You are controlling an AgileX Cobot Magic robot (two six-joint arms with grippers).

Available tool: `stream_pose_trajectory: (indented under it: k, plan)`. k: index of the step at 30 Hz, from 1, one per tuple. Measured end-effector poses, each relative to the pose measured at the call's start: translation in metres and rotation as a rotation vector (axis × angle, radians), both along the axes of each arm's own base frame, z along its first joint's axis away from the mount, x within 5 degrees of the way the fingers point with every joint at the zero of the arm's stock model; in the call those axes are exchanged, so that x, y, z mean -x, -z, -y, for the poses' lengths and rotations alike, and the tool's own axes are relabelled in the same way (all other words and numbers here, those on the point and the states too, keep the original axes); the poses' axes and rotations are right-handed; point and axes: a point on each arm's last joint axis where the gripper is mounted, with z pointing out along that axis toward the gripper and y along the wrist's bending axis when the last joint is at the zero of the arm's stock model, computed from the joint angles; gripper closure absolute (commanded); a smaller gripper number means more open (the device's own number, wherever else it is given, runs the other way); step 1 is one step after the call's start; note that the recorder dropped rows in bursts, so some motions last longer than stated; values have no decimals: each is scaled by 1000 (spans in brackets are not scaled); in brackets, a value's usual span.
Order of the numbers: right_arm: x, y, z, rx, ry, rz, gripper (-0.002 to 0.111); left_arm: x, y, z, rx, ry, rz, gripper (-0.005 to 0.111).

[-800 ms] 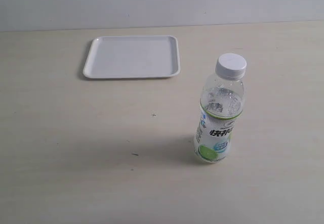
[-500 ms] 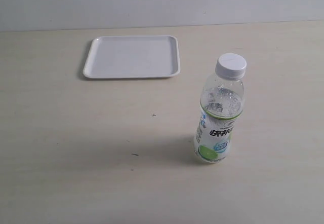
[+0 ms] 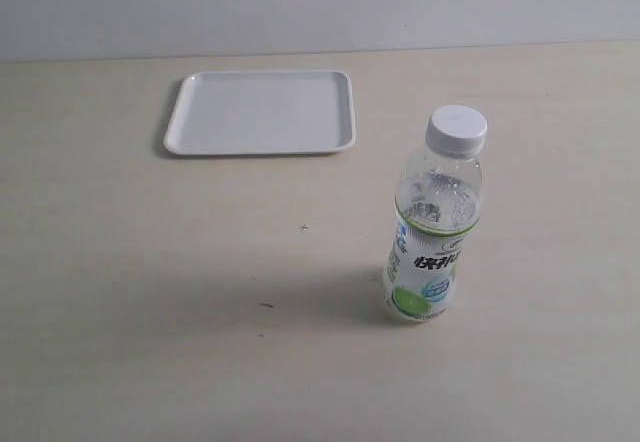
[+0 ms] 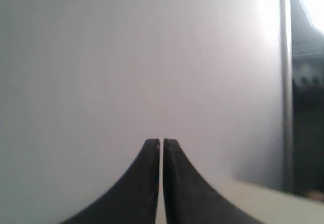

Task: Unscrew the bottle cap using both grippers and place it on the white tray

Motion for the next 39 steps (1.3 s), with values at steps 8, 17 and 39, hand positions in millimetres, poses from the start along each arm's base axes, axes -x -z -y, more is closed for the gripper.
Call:
stream_pose_trajectory:
  k: [8,17,39]
  plan:
    - [0,0,0,0,0,0,108,-64,132,52,-344,531,-259,8]
    - [0,0,0,0,0,0,108,-61,189,90,-439,657,-233,8]
    - [0,0,0,0,0,0,108,-99,224,180,-356,608,-199,8]
